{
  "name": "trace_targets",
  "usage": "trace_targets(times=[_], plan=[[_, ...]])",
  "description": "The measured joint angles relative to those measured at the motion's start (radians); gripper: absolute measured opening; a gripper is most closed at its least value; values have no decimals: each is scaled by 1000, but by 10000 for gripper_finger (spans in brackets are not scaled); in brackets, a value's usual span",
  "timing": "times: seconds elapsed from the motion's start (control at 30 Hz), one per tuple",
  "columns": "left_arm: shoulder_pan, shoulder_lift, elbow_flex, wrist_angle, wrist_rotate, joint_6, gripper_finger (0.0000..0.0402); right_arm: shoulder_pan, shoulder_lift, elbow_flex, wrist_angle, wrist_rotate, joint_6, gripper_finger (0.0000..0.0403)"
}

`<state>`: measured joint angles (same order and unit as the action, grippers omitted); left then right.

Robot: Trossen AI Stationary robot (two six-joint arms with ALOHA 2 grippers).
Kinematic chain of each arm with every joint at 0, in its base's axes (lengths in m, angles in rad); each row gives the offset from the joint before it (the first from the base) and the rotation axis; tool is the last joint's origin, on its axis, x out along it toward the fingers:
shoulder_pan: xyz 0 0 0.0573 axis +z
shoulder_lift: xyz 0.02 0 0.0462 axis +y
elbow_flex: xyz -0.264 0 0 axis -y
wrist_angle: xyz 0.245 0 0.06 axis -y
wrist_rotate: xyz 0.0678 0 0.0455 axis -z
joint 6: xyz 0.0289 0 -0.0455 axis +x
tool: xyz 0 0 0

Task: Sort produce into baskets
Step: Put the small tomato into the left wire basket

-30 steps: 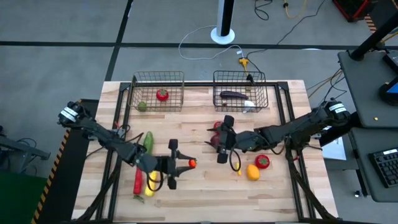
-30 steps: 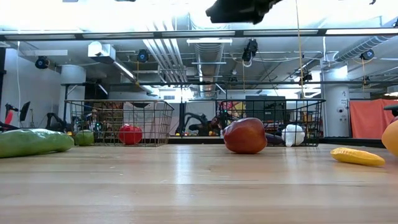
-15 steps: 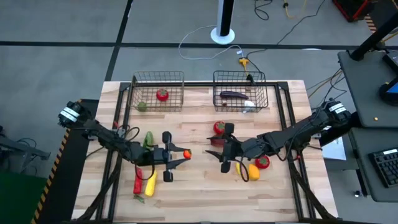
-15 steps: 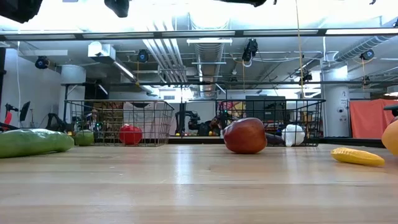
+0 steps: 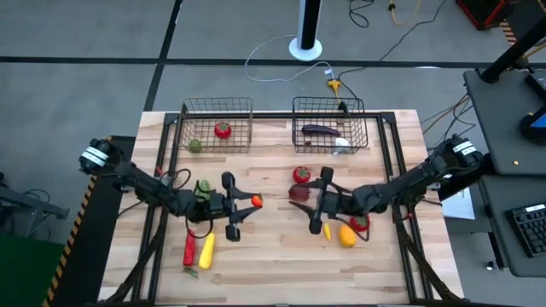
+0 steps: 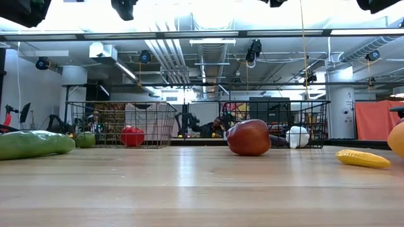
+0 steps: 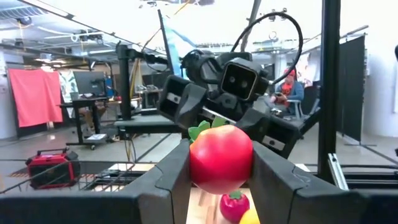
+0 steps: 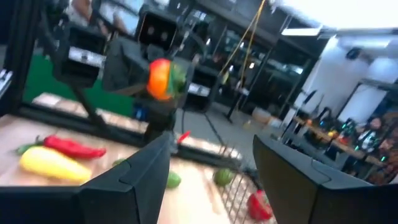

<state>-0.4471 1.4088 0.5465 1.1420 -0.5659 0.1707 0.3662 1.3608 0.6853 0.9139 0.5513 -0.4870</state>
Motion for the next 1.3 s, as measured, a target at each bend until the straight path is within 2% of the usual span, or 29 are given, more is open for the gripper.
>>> trace_targets(times=[0.17, 0.43, 0.57, 0.77, 0.87, 1.03, 1.2, 1.3], plan=[[44, -35, 0, -43, 0, 0, 116, -44, -77, -55, 11, 1, 7, 221], [180, -150, 1, -250, 0, -8, 116, -144, -207, -135, -7, 1, 85, 221], [288, -237, 5, -391, 28, -8, 116, -241, -267, -133, -124, 1, 239, 221], [511, -336, 42, -653, 198, -61, 116, -403, -312, -104, -439, -62, 406, 221], [629, -352, 93, -820, 276, -100, 116, -468, -318, -103, -493, -112, 451, 221], [803, -320, 251, -1173, 402, -147, 116, -527, -321, -103, -505, -141, 455, 221], [916, -241, 413, -1497, 418, -127, 116, -538, -319, -103, -507, -143, 451, 221], [953, -180, 499, -1649, 424, -96, 116, -537, -319, -103, -515, -195, 454, 221]])
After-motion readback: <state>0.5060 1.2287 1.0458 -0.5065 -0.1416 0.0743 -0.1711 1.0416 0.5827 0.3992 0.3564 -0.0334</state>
